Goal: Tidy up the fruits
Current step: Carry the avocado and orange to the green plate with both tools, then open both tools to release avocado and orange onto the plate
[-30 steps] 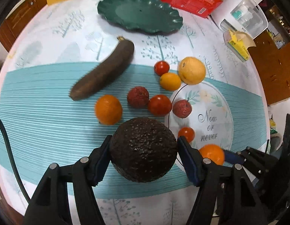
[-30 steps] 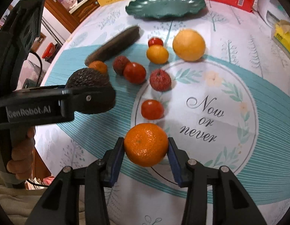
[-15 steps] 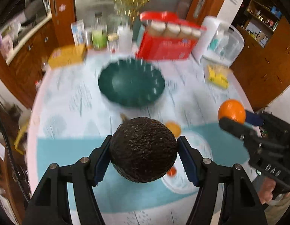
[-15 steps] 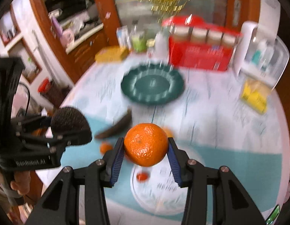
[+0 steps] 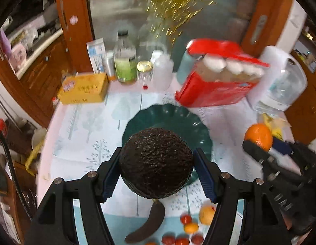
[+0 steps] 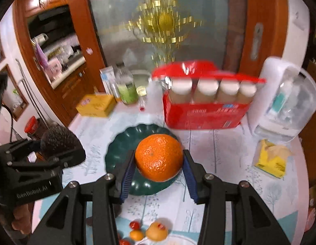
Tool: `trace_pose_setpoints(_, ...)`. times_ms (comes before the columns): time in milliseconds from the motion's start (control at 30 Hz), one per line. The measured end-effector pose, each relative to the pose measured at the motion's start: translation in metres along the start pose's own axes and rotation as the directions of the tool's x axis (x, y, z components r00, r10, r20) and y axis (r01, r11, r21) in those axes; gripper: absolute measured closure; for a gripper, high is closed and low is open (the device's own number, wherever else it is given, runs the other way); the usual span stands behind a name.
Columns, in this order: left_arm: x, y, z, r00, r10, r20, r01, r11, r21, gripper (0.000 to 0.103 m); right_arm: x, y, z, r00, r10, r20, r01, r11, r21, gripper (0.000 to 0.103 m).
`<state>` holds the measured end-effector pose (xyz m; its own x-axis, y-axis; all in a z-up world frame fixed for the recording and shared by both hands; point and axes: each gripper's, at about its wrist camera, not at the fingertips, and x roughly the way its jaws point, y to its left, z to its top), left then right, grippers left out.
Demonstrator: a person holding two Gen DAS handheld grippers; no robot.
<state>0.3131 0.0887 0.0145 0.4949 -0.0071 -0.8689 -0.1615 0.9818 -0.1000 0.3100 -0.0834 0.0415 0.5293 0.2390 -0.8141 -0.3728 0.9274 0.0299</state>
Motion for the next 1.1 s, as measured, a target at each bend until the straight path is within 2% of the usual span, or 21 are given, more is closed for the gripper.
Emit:
trace_pose_setpoints(100, 0.050, 0.005, -0.007, 0.998, 0.014, -0.063, -0.016, 1.000, -0.027, 0.036, 0.051, -0.001, -0.013, 0.996, -0.031, -0.086, 0.028, 0.999, -0.029, 0.058)
trace_pose_setpoints(167, 0.081, 0.006, -0.016, 0.993, 0.030, -0.115, -0.033, 0.999, -0.021, 0.036, 0.080, -0.002, -0.027, 0.990, -0.018, -0.140, 0.013, 0.999, -0.033, 0.057)
trace_pose_setpoints(300, 0.118, 0.003, -0.026, 0.985, 0.053, -0.167, -0.052, 0.999, 0.009, 0.036, 0.123, 0.002, -0.044, 0.982, -0.003, -0.190, -0.008, 0.998, -0.057, 0.057)
trace_pose_setpoints(500, 0.146, -0.004, -0.033, 0.982, 0.047, -0.181, -0.039, 0.998, 0.044, 0.036, 0.158, 0.003, -0.051, 0.976, 0.023, -0.217, -0.036, 0.998, -0.058, 0.057)
trace_pose_setpoints(667, 0.165, -0.006, -0.038, 0.976, 0.059, -0.210, -0.046, 0.997, 0.067, 0.036, 0.178, 0.012, -0.061, 0.971, -0.002, -0.237, -0.022, 0.995, -0.098, 0.056)
trace_pose_setpoints(800, 0.178, -0.003, -0.041, 0.969, 0.062, -0.240, -0.048, 0.997, 0.062, 0.034, 0.178, 0.021, -0.064, 0.979, -0.041, -0.200, 0.012, 0.989, -0.145, 0.055)
trace_pose_setpoints(867, 0.177, -0.001, -0.040, 0.972, 0.062, -0.227, -0.052, 0.997, 0.048, 0.030, 0.178, 0.023, -0.064, 0.981, -0.053, -0.189, 0.023, 0.987, -0.158, 0.054)
trace_pose_setpoints(933, 0.173, 0.001, -0.036, 0.976, 0.059, -0.210, -0.052, 0.998, 0.039, 0.014, 0.176, 0.025, -0.065, 0.983, -0.060, -0.173, 0.031, 0.986, -0.167, 0.051)
trace_pose_setpoints(1000, 0.167, 0.002, -0.033, 0.981, 0.045, -0.190, -0.041, 0.999, 0.024, 0.012, 0.171, 0.025, -0.066, 0.987, -0.063, -0.150, 0.037, 0.985, -0.171, 0.049)
trace_pose_setpoints(1100, 0.153, 0.001, -0.025, 0.987, 0.048, -0.151, -0.044, 0.998, 0.034, 0.002, 0.162, 0.026, -0.067, 0.991, -0.059, -0.121, 0.038, 0.985, -0.166, 0.046)
